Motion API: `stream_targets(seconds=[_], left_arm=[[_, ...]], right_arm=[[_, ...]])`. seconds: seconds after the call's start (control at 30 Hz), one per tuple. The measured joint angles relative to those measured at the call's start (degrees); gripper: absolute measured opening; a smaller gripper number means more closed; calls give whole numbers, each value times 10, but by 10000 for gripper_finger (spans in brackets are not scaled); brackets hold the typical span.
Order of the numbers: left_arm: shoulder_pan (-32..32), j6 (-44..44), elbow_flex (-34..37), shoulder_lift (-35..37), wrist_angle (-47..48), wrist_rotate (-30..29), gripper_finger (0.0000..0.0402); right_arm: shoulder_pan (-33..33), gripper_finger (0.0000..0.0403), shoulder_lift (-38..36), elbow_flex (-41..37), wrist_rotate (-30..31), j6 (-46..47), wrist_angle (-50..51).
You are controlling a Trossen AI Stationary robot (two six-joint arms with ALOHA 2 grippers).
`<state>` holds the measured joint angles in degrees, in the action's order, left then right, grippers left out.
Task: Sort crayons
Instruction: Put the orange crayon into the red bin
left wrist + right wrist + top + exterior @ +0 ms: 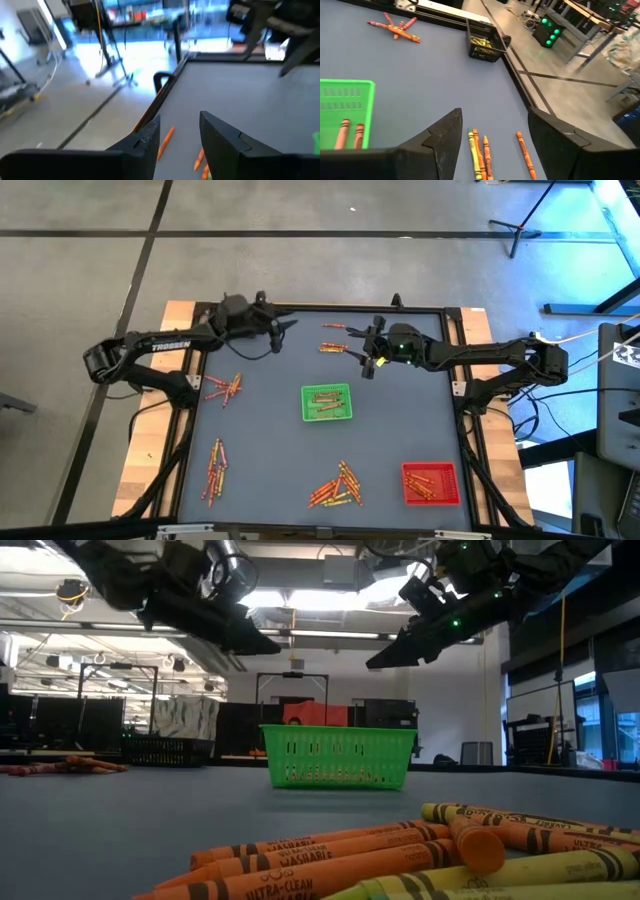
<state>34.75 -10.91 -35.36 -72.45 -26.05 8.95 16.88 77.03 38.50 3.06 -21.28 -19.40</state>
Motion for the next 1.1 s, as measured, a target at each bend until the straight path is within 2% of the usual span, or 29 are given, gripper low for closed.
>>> stream_targets(seconds=[0.17, 0.3, 0.4, 0.57, 0.87, 1.1], left_arm=[[-24, 14, 48, -4, -87, 0, 121], [-37, 13, 62, -4, -95, 0, 121], [-43, 1, 62, -4, -99, -4, 121], [-45, -1, 62, -4, -108, -7, 121], [-45, -1, 62, -4, -106, -8, 121], [-46, -1, 62, -4, -103, -8, 121]], right_arm=[[4, 222, 13, 0, 23, 2, -6], [32, 222, 41, 5, 20, 4, -6], [61, 222, 69, 31, 14, 18, 36], [100, 222, 133, 97, -44, 50, 109], [125, 222, 252, 179, -56, 50, 199], [124, 222, 281, 189, -56, 45, 210]])
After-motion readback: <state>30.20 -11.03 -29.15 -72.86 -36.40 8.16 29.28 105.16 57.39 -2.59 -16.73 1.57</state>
